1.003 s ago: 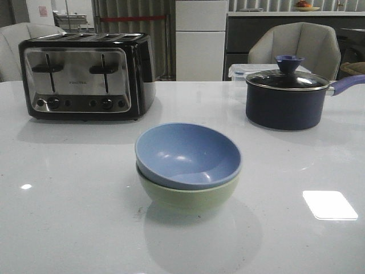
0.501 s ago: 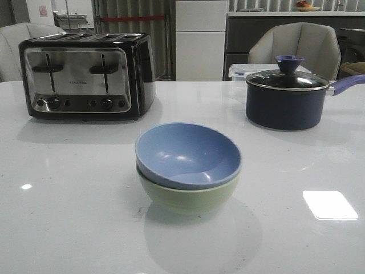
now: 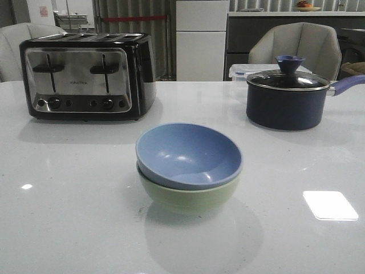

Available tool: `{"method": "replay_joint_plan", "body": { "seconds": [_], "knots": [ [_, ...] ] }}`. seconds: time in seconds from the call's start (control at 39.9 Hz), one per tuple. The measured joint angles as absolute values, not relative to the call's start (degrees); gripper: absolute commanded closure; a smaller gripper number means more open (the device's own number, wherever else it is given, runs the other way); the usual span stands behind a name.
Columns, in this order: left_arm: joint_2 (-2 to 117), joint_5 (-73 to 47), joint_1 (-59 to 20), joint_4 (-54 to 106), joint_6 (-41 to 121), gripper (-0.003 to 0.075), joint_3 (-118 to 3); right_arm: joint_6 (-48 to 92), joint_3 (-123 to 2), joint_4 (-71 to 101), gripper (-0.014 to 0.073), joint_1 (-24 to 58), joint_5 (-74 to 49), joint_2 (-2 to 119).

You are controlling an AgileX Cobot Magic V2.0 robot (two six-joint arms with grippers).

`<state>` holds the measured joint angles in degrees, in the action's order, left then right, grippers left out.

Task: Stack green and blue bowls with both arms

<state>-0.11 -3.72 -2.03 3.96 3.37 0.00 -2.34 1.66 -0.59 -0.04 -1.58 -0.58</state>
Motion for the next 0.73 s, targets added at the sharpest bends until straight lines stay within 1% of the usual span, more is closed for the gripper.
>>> {"method": "replay_joint_plan", "body": {
  "seconds": [0.73],
  "knots": [
    [-0.11,-3.72,-2.03,3.86,3.37,0.0623,0.00,-2.64,1.66,-0.86,0.0538,-0.04,-0.88,-0.58]
  ]
}}
